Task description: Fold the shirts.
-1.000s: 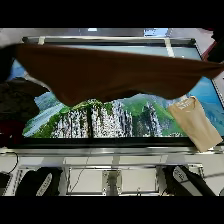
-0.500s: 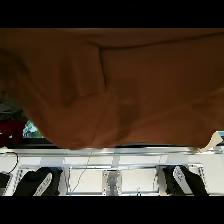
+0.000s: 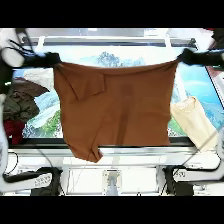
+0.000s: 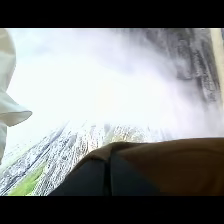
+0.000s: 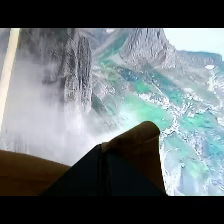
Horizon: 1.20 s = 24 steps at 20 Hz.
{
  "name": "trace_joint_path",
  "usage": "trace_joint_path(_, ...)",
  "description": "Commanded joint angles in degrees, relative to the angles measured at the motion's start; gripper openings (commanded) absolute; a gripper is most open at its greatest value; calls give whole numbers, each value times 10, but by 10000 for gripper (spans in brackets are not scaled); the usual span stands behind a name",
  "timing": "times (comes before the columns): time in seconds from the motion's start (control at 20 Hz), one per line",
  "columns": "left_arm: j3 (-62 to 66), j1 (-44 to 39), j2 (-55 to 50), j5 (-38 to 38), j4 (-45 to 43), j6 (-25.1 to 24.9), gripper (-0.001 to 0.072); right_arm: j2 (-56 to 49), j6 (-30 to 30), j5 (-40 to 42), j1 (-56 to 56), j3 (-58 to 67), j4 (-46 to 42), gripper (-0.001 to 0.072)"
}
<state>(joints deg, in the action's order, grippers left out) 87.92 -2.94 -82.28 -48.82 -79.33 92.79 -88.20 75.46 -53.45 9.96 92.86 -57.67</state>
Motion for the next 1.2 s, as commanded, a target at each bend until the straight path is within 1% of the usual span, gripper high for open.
trace_joint_path(0.0, 1, 0, -122, 86, -13, 57, 13, -136, 13, 174, -69, -12, -19, 27)
trace_joint_path(0.1, 1, 0, -153, 127, 13, 65, 16, -174, 13, 255, -93, -12, -17, 31)
trace_joint_path(0.15, 1, 0, -156, 146, 30, 64, 143, -183, 13, 285, -101, -12, -10, 66)
trace_joint_path(0.2, 4, 0, -155, 166, 46, 65, 447, -184, 13, 308, -104, -12, 1, 221)
trace_joint_path(0.25, 18, 2, -150, 172, 59, 64, 648, -180, 12, 319, -104, -6, 13, 387)
trace_joint_path(0.3, 37, 5, -142, 170, 60, 64, 653, -173, 12, 307, -99, 5, 9, 390)
trace_joint_path(0.4, 84, 23, -105, 142, 57, 57, 652, -142, 12, 248, -76, 29, -19, 390)
trace_joint_path(0.5, 118, 49, -37, 81, 43, 14, 653, -88, 13, 159, -35, 41, -77, 389)
trace_joint_path(0.6, 121, 71, 54, -3, -26, -34, 652, -25, 17, 40, 16, 40, -125, 384)
trace_joint_path(0.65, 118, 80, 99, -56, -85, -41, 652, 3, 17, -17, 43, 40, -138, 367)
trace_joint_path(0.7, 108, 90, 141, -99, -135, -39, 653, 29, 15, -50, 65, 35, -141, 367)
trace_joint_path(0.75, 86, 101, 184, -131, -171, -39, 653, 55, 14, -66, 86, 23, -140, 367)
trace_joint_path(0.8, 49, 112, 229, -152, -195, -39, 652, 84, 15, -73, 103, 2, -139, 367)
trace_joint_path(0.85, -1, 124, 271, -163, -198, -41, 652, 110, 14, -82, 115, -26, -139, 367)
trace_joint_path(0.95, -144, 147, 358, -188, -190, -39, 652, 154, 11, -105, 130, -96, -145, 368)
trace_joint_path(1.0, -225, 151, 394, -205, -189, -29, 652, 176, 10, -115, 135, -143, -146, 368)
trace_joint_path(1.05, -314, 151, 429, -216, -181, -6, 652, 199, 10, -118, 139, -193, -148, 368)
trace_joint_path(1.15, -469, 151, 480, -207, -137, 52, 652, 244, 10, -110, 139, -289, -148, 368)
